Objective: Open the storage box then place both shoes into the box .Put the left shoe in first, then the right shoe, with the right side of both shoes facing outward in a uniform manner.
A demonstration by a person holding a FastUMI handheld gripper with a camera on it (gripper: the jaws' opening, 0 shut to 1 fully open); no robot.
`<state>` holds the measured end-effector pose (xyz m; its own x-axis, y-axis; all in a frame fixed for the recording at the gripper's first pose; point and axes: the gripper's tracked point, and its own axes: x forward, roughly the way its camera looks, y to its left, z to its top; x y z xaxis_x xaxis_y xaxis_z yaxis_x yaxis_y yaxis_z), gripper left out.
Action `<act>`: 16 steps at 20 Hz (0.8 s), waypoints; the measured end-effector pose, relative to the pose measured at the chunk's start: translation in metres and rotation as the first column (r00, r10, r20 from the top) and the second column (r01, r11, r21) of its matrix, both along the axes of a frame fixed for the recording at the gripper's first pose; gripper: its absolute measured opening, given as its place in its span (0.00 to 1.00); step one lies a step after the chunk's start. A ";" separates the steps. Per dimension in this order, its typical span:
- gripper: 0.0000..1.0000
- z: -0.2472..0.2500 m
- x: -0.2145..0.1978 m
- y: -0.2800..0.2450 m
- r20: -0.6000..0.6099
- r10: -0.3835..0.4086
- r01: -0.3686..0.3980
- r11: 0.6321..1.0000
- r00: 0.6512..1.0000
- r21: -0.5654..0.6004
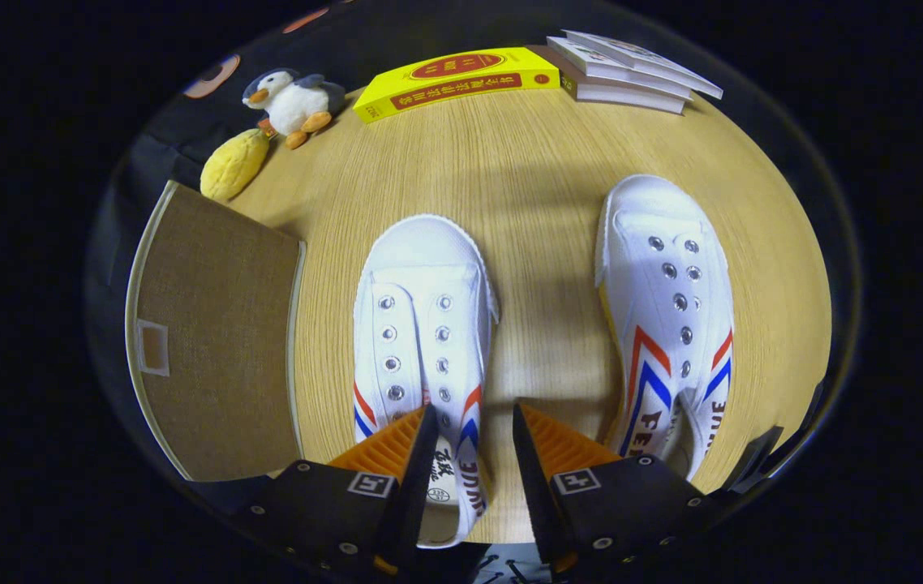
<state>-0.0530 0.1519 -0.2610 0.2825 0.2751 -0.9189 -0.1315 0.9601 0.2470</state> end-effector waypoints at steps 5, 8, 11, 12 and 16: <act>0.23 0.005 0.001 0.008 0.054 -0.005 0.005 1.000 0.999 -0.002; 0.04 0.019 0.006 0.013 0.134 -0.074 0.062 0.994 0.988 0.091; 0.00 0.038 0.015 0.025 0.169 -0.182 0.141 0.963 0.969 0.230; 0.00 0.046 0.018 0.030 0.162 -0.214 0.164 0.948 0.963 0.274; 0.00 0.093 0.020 0.040 0.217 -0.237 0.148 0.920 0.947 0.362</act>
<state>-0.0329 0.1922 -0.1680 0.5705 0.4716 -0.6724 -0.0529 0.8382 0.5429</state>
